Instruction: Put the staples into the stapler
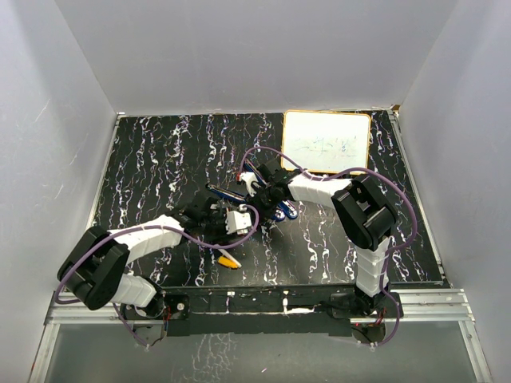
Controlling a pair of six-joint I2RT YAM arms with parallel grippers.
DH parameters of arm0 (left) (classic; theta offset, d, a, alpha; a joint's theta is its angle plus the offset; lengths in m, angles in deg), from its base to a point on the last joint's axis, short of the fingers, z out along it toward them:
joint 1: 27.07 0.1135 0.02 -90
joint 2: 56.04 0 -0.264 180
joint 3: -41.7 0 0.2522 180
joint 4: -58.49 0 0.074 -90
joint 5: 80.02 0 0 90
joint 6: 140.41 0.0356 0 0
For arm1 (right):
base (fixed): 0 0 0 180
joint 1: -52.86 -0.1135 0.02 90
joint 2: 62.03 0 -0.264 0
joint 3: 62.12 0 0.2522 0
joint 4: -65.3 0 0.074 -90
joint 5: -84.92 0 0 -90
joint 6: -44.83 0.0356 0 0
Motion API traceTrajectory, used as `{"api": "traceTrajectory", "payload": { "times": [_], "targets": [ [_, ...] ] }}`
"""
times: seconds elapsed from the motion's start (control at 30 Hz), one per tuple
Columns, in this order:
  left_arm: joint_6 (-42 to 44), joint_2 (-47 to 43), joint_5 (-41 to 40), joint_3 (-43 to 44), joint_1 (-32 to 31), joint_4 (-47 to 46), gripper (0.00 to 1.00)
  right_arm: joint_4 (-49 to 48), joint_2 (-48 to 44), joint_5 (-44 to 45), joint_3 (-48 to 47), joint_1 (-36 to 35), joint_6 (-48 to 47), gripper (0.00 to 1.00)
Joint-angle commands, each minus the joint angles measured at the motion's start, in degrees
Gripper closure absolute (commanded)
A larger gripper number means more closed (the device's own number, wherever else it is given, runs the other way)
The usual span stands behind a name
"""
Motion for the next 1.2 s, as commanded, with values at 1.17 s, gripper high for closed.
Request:
{"api": "traceTrajectory", "payload": {
  "times": [1.17],
  "targets": [
    [8.4, 0.4, -5.4, -5.4, 4.9, 17.9, 0.59, 3.4, -1.8, 5.2, -2.8, 0.3, -5.1, 0.92]
  ]
}}
